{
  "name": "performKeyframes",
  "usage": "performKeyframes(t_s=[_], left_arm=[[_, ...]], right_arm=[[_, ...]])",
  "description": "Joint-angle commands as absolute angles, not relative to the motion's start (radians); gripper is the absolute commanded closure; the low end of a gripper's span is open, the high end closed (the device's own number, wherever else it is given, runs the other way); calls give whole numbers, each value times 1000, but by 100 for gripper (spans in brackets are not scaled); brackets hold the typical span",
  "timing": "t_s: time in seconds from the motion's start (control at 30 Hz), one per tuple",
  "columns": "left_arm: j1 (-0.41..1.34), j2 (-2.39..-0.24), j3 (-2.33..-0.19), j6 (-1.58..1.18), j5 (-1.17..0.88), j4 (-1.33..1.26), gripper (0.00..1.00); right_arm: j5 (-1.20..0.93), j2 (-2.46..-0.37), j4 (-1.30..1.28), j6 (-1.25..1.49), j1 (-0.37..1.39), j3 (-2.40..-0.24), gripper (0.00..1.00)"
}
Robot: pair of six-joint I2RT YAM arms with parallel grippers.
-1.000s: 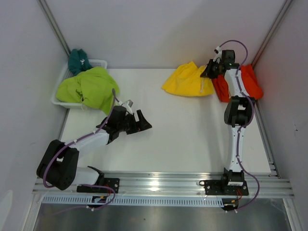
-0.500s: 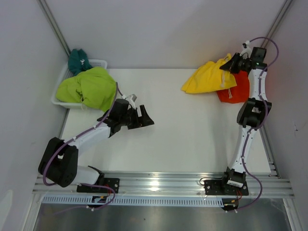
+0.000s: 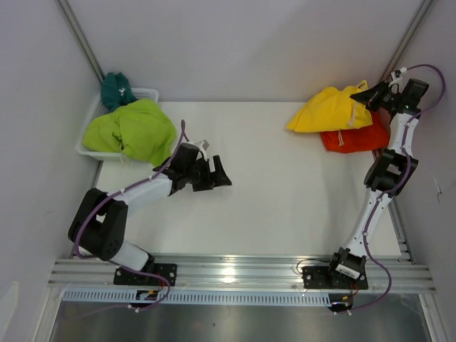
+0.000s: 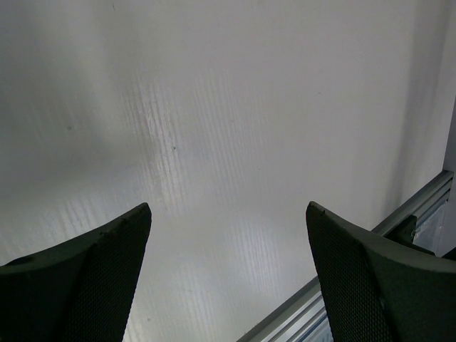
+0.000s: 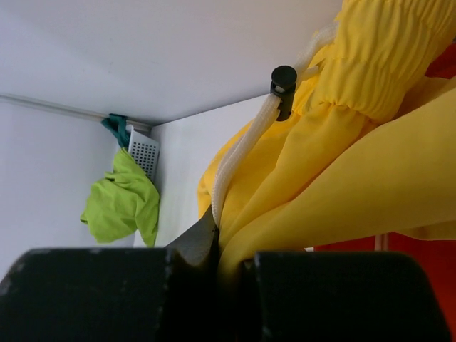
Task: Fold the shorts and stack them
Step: Neatly place the folded shorts to the corner
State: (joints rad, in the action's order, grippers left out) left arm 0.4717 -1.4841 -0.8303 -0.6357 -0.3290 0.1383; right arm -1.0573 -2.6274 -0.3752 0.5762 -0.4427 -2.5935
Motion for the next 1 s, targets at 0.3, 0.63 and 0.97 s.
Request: performKeyframes(t_s=[0.3,0.63,0.97], left_arm=[[534,-1549,-934,-618,-347,164,9],[541,-1540,-946,-597,-342,201,9],[545,-1604,-983,-595,-359,193,10]], right_arm=[[-835,-2597,-797,347,-529,-2617,100],[-375,-2534,-897,172,-496,-2655,100],[-161,-2513,-706,109,-437,-2648,100]])
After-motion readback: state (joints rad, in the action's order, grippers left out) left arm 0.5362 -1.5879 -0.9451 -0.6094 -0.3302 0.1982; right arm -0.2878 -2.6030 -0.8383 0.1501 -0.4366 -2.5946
